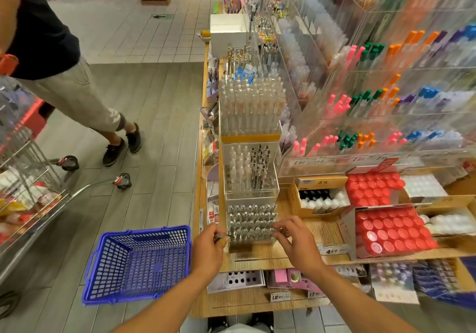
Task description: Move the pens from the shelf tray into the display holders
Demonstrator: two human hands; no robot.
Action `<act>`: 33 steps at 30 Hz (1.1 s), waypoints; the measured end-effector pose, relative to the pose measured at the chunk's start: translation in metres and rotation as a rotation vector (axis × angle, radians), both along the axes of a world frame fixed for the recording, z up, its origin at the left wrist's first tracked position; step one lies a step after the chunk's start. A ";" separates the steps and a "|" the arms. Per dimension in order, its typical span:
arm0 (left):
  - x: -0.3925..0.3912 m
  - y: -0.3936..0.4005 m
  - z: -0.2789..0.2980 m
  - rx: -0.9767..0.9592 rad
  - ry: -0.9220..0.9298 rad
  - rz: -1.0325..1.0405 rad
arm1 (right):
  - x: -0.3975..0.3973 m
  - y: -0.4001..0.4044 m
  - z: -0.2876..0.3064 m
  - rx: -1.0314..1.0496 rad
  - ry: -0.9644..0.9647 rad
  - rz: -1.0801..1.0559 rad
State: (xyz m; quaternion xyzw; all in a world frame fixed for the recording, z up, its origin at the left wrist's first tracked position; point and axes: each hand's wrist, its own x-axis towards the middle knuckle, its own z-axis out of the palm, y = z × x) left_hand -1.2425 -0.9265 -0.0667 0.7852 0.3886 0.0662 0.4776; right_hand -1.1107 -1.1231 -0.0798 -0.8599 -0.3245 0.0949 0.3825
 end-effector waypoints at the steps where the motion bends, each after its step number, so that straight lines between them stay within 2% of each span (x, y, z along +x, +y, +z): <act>1: 0.003 0.000 -0.002 0.004 0.012 -0.008 | 0.000 -0.001 -0.001 -0.012 0.010 -0.008; 7: 0.018 -0.003 -0.009 0.055 0.103 -0.062 | 0.000 -0.001 -0.002 -0.022 0.055 -0.030; 18: 0.021 0.002 -0.021 0.056 0.130 -0.055 | 0.004 -0.004 -0.007 -0.034 0.155 -0.050; 23: 0.013 0.000 -0.022 -0.088 0.127 -0.051 | 0.005 -0.006 -0.011 -0.176 0.306 -0.085; 28: -0.010 -0.006 -0.029 -0.297 0.071 -0.021 | -0.022 -0.022 -0.022 -0.217 0.439 -0.075; 33: -0.059 -0.009 -0.051 -0.398 0.192 0.002 | -0.058 -0.048 -0.045 -0.185 0.566 -0.146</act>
